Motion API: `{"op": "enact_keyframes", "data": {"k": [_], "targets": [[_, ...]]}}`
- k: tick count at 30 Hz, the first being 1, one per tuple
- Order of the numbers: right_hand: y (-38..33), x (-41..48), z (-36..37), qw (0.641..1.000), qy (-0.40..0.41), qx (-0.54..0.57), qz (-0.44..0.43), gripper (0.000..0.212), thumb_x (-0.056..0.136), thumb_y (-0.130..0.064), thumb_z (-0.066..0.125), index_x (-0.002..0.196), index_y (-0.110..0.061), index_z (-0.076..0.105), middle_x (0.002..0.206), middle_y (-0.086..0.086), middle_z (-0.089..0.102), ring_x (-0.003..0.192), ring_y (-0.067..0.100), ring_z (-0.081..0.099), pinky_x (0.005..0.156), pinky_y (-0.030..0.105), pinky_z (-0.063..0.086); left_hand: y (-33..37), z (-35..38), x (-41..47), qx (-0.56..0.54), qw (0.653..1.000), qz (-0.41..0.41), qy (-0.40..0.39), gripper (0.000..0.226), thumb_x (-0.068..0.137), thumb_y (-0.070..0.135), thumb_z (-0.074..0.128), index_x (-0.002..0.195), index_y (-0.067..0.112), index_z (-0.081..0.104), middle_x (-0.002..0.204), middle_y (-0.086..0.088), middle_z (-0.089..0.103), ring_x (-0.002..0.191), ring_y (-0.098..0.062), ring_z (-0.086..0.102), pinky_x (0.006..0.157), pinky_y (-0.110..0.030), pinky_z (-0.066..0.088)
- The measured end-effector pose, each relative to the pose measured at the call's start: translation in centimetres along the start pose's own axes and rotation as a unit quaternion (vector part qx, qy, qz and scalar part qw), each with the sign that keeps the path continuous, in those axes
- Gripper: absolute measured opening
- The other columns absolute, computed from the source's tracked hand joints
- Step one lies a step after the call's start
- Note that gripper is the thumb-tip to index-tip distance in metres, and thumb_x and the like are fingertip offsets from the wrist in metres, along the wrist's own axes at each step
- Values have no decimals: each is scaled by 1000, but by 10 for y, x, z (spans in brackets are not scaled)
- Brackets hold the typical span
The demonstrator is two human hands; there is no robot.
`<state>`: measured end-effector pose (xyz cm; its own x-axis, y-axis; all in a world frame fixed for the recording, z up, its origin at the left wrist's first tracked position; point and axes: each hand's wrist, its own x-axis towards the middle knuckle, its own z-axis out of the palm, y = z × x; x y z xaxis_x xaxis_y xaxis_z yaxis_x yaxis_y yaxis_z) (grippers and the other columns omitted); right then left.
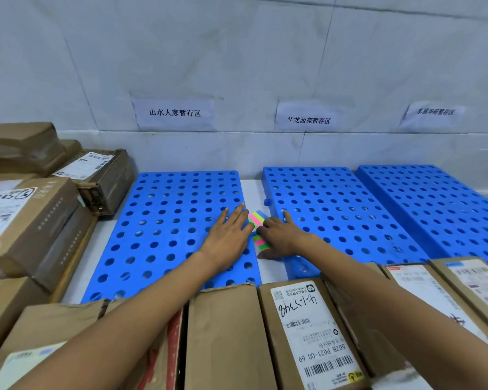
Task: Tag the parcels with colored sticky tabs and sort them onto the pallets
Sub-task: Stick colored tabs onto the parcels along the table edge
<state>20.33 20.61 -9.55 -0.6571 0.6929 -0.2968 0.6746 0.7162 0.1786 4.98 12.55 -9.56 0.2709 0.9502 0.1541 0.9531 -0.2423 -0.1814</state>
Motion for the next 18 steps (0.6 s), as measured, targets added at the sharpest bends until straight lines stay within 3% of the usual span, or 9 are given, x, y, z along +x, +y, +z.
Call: {"op": "enact_keyframes", "data": {"k": [6,14,18], "targets": [[2,3,-3,1000,6,7,4,68,83,-53,58,134,-12,38,132,9,44,128,27,38,111,61,5,-3,2,-1,-18,1000,-13,3,43,101,26,24,143,15,27,157,-11,10,146,-24,-6,119,-42,1],[2,6,-11,998,-61,14,24,91,69,-60,69,138,-16,31,140,6,36,134,26,29,112,62,2,-1,4,-3,-37,999,-14,5,44,101,26,26,144,15,26,158,-10,7,146,-23,-8,119,-40,-1],[0,11,-19,994,-102,-43,27,102,67,-56,73,143,-13,21,144,11,31,137,29,23,110,66,2,-3,5,-1,-44,999,-18,12,45,100,26,27,144,16,25,158,-10,7,146,-22,-9,119,-40,0]]}}
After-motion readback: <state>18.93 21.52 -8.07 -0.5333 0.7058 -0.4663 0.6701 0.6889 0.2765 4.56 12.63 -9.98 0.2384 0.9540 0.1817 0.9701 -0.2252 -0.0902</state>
